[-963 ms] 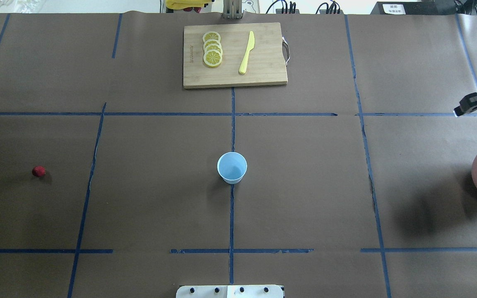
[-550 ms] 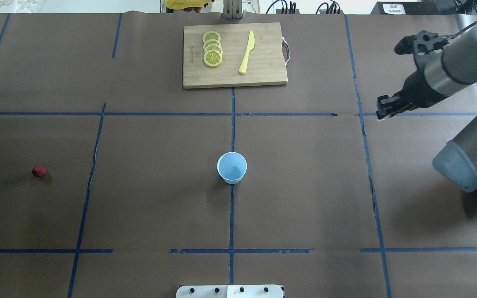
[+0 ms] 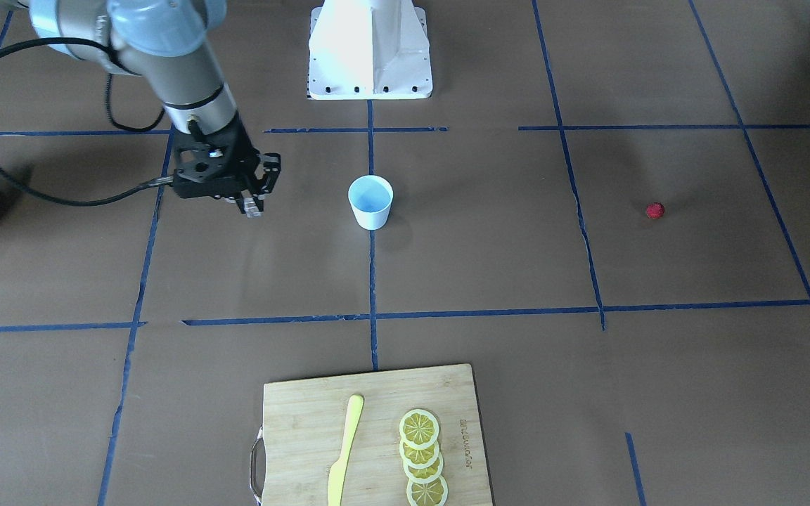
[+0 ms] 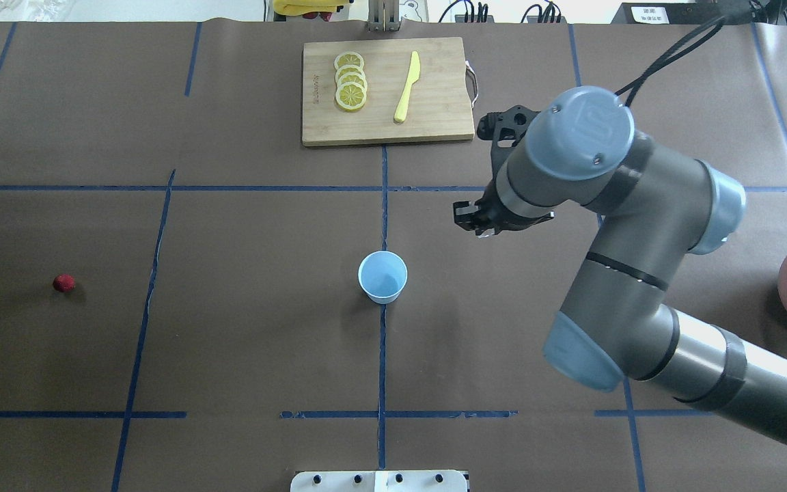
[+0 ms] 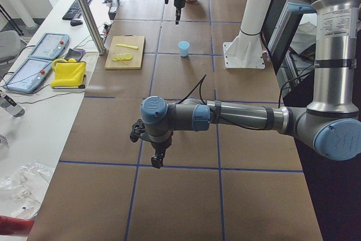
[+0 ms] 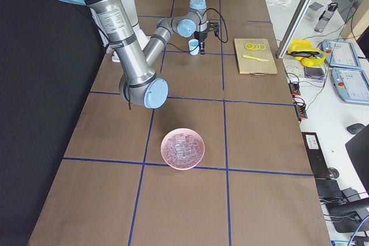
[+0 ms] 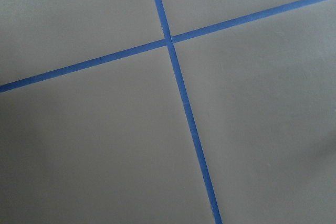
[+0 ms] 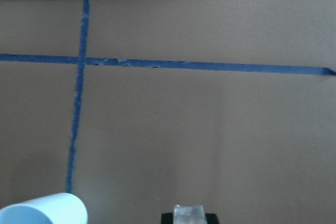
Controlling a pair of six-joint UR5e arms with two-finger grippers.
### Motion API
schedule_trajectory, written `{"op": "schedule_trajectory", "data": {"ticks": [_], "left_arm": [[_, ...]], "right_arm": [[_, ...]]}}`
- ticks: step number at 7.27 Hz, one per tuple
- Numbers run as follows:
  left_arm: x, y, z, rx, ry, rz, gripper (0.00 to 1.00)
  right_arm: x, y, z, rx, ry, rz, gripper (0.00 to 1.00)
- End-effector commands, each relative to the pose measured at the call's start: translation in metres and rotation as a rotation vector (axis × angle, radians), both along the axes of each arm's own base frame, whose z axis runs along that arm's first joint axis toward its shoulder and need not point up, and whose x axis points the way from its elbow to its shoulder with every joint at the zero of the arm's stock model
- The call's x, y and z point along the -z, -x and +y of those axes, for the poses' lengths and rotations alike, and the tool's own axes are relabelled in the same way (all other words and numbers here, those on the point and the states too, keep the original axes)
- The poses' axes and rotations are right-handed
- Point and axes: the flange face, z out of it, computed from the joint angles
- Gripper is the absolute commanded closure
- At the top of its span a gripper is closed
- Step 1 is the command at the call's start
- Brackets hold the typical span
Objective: Put ice and strawberries in cup
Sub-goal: 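Carry the ice cube with the right gripper over the blue cup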
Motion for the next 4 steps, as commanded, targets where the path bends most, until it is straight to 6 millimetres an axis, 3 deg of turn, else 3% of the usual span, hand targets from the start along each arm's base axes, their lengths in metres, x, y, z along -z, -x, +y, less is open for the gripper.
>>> {"op": "schedule_trajectory", "data": {"ticks": [1,2,4], "left_arm": [[0.0,0.0,0.0,-0.001,0.001,0.001,0.0],[0.0,0.0,0.0,-0.001,0.001,0.001,0.0],[-0.001,0.0,0.0,-0.001,0.002,-0.001,0.0]], "right_arm": [[0.045,0.062,0.026,-0.072,0.034,-0.01,0.98],[0.052,0.071,0.038,-0.065,0.045,-0.023,0.98],[0.066,0.103,0.043,-0.089,0.06,-0.011,0.97]]}}
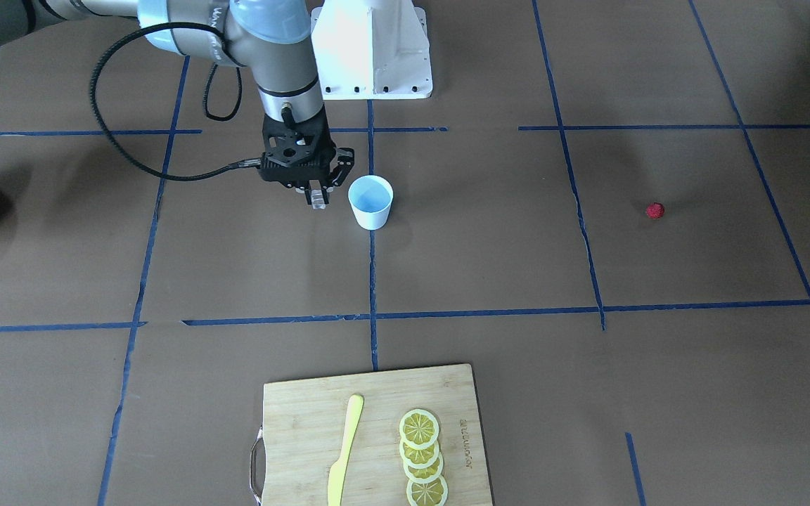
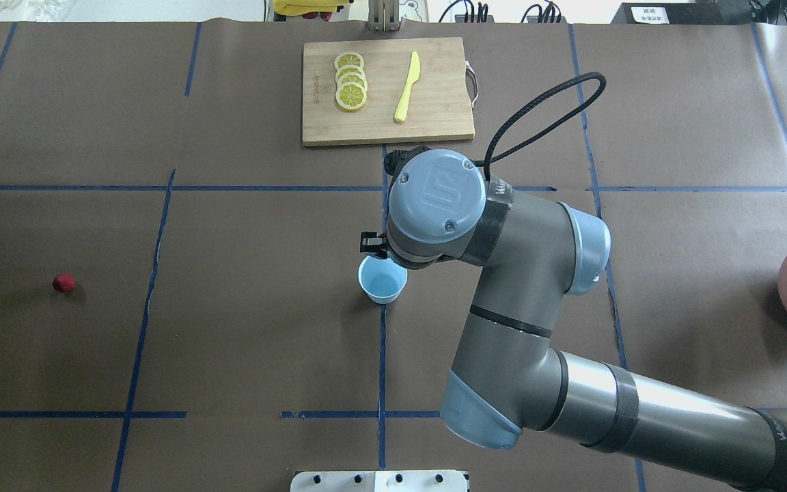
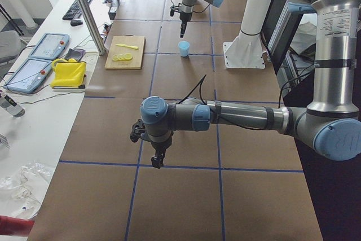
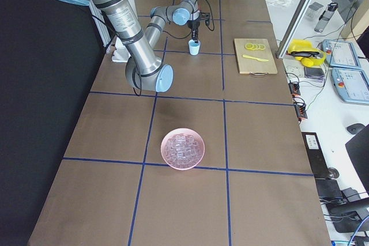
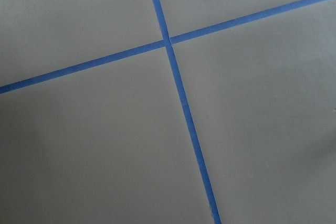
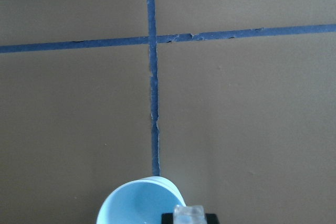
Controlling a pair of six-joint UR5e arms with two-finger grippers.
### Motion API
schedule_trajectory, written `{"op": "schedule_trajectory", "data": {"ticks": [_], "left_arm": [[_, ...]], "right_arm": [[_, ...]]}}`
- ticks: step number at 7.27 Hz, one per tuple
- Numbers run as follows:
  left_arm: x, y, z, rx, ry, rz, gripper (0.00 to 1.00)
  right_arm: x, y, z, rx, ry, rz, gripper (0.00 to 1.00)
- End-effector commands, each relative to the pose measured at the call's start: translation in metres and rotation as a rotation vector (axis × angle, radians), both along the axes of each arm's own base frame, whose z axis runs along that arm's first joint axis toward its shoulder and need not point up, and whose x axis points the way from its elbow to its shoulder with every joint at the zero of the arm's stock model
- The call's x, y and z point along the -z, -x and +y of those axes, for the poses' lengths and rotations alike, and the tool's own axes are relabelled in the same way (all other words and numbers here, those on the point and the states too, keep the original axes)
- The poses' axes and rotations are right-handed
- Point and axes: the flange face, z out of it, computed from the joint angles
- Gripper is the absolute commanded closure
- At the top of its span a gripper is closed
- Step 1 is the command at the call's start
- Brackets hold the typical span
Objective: Put ice and strawberries in cup
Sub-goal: 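Carry the ice cube with the right gripper over the blue cup, then open the right gripper to drop the ice cube into the cup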
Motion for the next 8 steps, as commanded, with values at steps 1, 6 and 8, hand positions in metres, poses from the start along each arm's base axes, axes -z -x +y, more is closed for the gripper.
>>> {"op": "schedule_trajectory", "data": {"ticks": [1,6,8], "left_arm": [[0.0002,-0.0001,0.0,0.0,0.0,0.001,0.0],[-0.0005,-0.0001,0.0007,0.0,0.001,0.001,0.0],[-0.0005,-0.0001,0.0007,0.0,0.001,0.001,0.0]], "right_arm": [[0.0054,0.0247,0.0074,-0.007,0.014,0.014,0.96],[0.0039,0.0278,0.0093,-0.002,0.013,0.017,0.01],[0.0049,0.0277,0.0093,-0.002,0.012,0.016,0.01]]}}
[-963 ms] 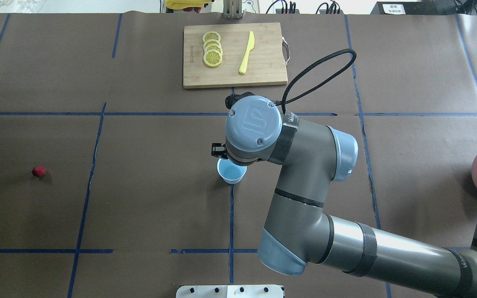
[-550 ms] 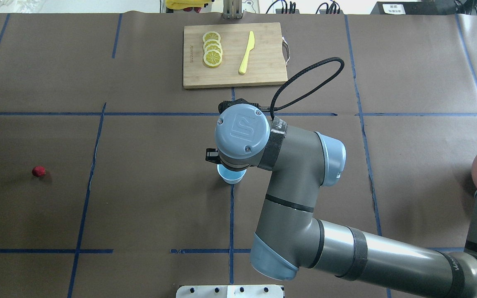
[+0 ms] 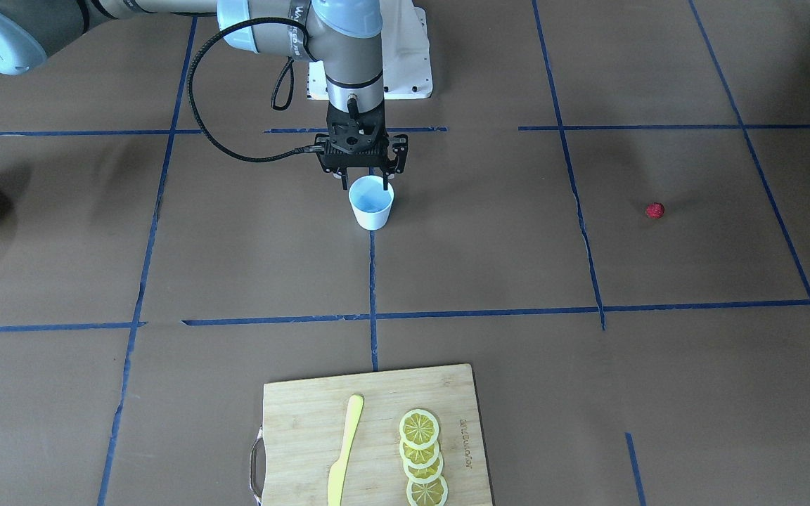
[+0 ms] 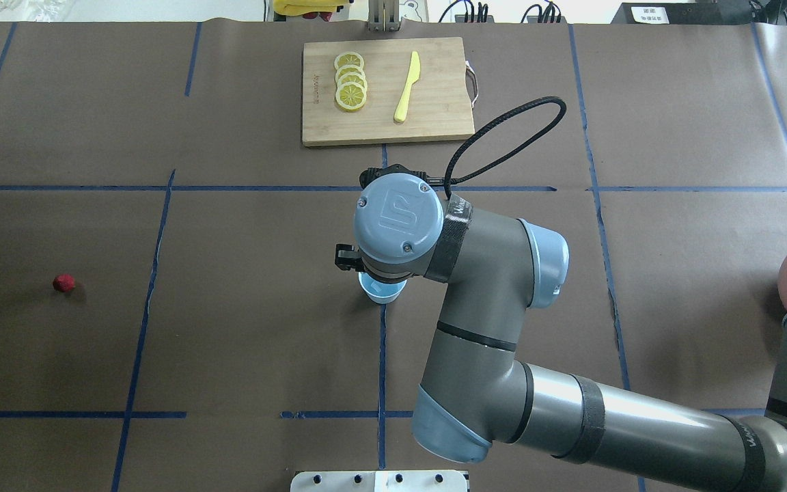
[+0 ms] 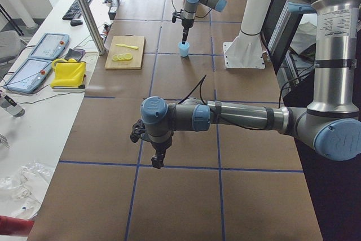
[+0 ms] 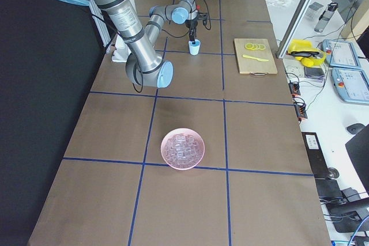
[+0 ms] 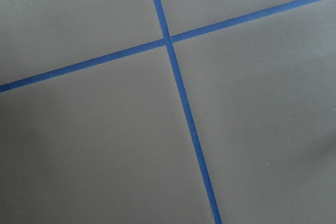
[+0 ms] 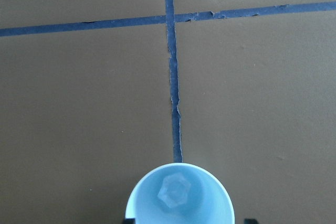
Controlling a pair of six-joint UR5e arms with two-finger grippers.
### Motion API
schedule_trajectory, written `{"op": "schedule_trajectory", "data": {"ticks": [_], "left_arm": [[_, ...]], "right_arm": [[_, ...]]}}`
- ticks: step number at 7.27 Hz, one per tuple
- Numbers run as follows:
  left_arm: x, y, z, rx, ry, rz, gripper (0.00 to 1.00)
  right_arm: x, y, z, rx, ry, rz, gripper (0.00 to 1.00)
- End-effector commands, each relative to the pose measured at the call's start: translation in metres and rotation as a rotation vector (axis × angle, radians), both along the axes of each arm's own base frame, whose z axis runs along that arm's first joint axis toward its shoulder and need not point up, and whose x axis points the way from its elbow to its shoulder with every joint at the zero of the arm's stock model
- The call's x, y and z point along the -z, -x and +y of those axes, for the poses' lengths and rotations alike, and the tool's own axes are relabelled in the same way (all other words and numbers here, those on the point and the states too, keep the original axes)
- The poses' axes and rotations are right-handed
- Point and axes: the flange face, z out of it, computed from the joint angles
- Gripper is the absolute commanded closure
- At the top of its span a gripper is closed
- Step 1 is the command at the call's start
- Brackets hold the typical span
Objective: Put ice and strawberries in cup
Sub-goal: 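Open the right gripper to drop the ice cube into the cup, then move the right gripper back toward the pink bowl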
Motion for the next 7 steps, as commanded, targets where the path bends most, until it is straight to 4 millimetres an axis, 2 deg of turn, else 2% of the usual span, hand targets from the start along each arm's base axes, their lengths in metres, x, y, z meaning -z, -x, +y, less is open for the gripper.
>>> {"op": "schedule_trajectory", "data": {"ticks": [1,2,3,4,6,7], "left_arm": [[0.0,0.0,0.0,0.0,0.0,-0.001,0.0],[0.0,-0.001,0.0,-0.002,0.0,0.001,0.0],[0.0,-0.001,0.0,-0.003,0.0,0.001,0.0],[-0.001,-0.001,0.0,-0.003,0.002,0.001,0.0],[-0.001,-0.001,0.0,-0.003,0.002,0.001,0.0],[-0.001,-0.003,0.0,-0.006,0.002,0.001,0.0]], "right_arm": [[0.004,-0.004,-0.002,-0.001,-0.002,-0.007,0.01],[0.002,-0.017,-0.016,-0.006,0.004,-0.011,0.01],[-0.012,-0.039,-0.039,0.016,0.021,-0.004,0.01],[-0.038,-0.081,-0.06,0.089,-0.016,0.004,0.01],[-0.103,-0.19,-0.086,0.259,-0.11,0.002,0.01],[-0.147,-0.245,-0.089,0.35,-0.166,0.016,0.01]]}}
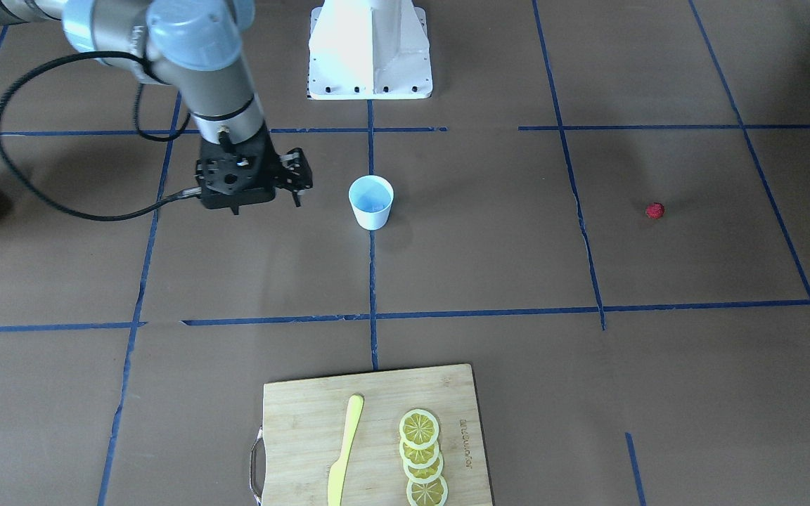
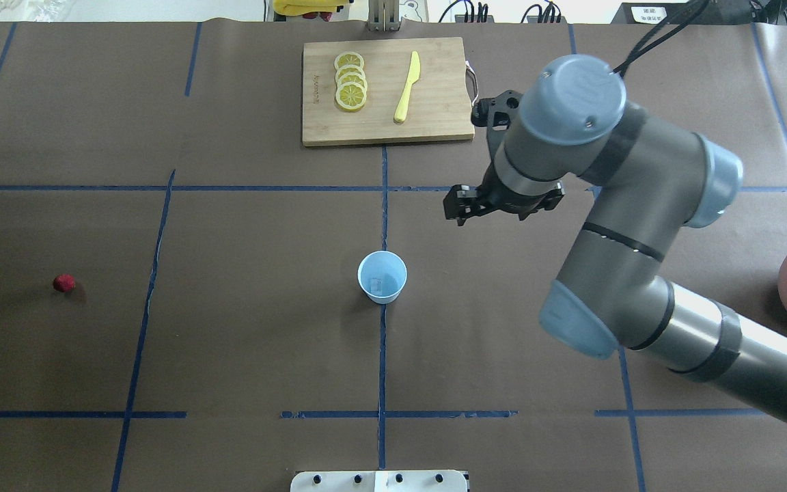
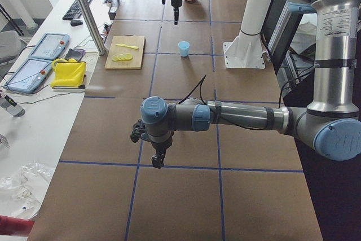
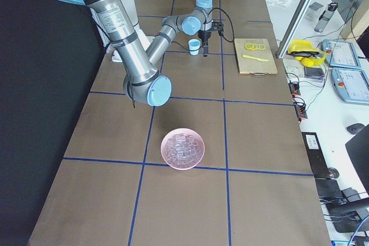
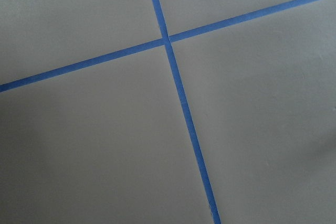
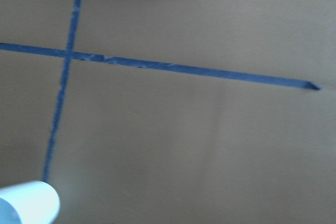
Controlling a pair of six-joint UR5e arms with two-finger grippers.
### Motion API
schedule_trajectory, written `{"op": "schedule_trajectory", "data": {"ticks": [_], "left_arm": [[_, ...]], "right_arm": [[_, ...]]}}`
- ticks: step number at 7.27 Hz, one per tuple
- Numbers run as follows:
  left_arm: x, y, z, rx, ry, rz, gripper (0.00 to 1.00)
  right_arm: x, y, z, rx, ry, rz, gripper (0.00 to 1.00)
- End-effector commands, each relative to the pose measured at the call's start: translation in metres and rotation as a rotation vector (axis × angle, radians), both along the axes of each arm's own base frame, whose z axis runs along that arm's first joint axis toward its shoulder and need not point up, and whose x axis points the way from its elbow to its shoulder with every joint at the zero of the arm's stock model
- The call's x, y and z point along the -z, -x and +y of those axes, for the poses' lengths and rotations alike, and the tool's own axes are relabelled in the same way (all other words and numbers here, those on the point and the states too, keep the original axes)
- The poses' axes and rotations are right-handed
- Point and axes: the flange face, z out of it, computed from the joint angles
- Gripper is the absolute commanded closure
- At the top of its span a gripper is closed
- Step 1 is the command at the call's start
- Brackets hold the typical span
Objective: Put ice and strawberries in cup
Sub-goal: 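Move the right gripper back toward the pink bowl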
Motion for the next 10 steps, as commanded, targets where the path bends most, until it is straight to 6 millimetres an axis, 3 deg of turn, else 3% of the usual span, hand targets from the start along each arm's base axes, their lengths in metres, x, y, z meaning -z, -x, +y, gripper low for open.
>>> {"op": "schedule_trajectory", "data": {"ticks": [1,3,5,7,10], "left_arm": [[0.0,-0.002,0.0,-0.005,0.0,0.0,0.0],[0.0,-0.006,0.0,-0.012,0.001,0.0,0.0],[0.001,-0.007,-0.001,-0.013,0.0,0.0,0.0],[0.0,-0.007,0.0,-0.013,0.001,0.0,0.0],[0.0,-0.007,0.0,-0.013,0.001,0.0,0.0]], "right_arm": [[-0.091,-0.122,-0.003,0.183,-0.144,0.042,0.01],[-0.166,-0.212,-0.005,0.327,-0.262,0.101,0.01],[-0.236,-0.292,0.017,0.492,-0.364,0.112,0.01],[-0.277,-0.312,0.044,0.636,-0.422,0.126,0.02],[-0.33,-0.33,0.092,0.641,-0.509,0.127,0.02]]}}
